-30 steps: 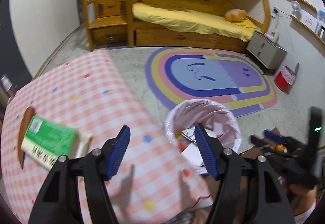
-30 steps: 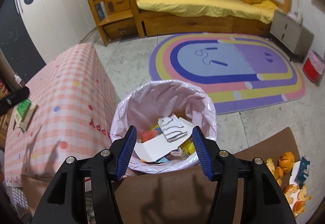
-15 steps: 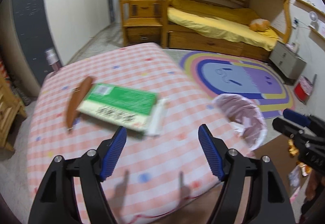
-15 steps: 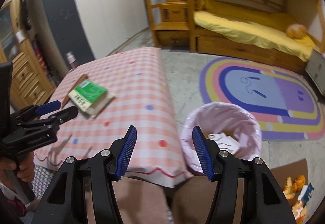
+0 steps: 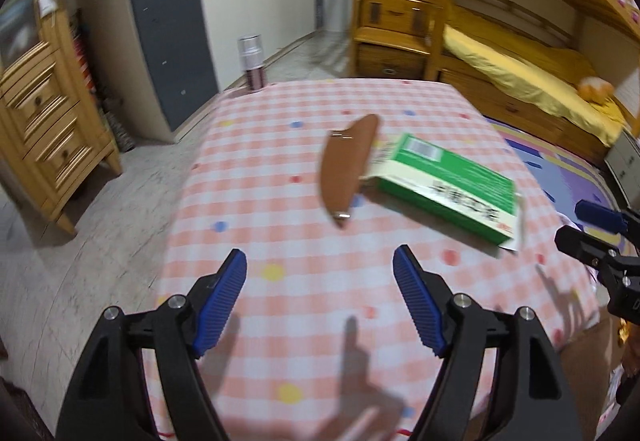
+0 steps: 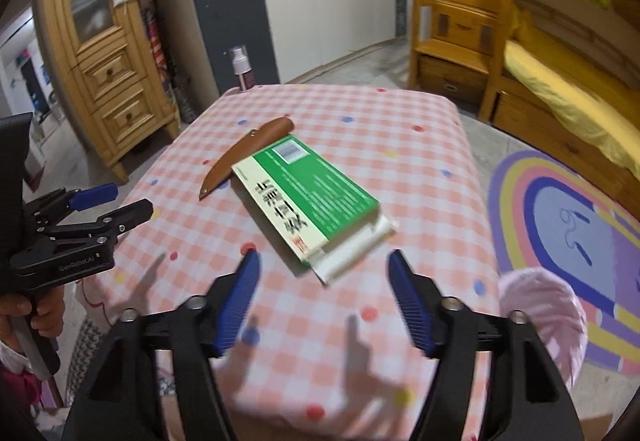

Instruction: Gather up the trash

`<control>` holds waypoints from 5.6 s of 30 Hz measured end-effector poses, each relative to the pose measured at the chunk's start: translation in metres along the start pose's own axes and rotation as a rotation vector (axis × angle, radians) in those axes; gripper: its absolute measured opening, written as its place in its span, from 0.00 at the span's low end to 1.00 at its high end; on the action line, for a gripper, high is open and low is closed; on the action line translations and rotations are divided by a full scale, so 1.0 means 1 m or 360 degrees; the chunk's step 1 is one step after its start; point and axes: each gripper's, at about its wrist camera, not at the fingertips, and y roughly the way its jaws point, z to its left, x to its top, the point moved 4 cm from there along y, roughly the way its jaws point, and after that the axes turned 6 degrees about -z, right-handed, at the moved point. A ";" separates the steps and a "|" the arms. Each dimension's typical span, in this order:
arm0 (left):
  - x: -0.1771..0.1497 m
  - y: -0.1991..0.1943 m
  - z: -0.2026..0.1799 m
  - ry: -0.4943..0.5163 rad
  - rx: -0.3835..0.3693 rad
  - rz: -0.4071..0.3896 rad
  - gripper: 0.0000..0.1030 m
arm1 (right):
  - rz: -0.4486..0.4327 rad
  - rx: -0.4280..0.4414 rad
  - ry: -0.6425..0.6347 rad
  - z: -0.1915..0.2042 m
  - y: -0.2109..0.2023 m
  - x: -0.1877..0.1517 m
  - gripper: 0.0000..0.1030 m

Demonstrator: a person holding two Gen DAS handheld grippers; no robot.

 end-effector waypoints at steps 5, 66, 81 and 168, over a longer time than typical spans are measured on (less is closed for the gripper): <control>0.004 0.015 0.018 -0.0048 0.0044 0.0033 0.72 | 0.0022 0.0012 -0.0180 0.013 0.051 0.021 0.85; 0.048 0.116 -0.033 0.0184 -0.0156 0.0117 0.49 | -0.0130 -0.0096 0.0060 -0.021 -0.001 0.010 0.77; 0.003 -0.021 -0.156 0.0370 -0.0455 -0.0083 0.49 | -0.0203 -0.0319 0.0200 -0.062 -0.073 -0.030 0.78; -0.028 -0.179 -0.031 0.0109 0.0069 -0.0069 0.93 | -0.0245 -0.0386 0.0121 0.026 -0.218 -0.036 0.90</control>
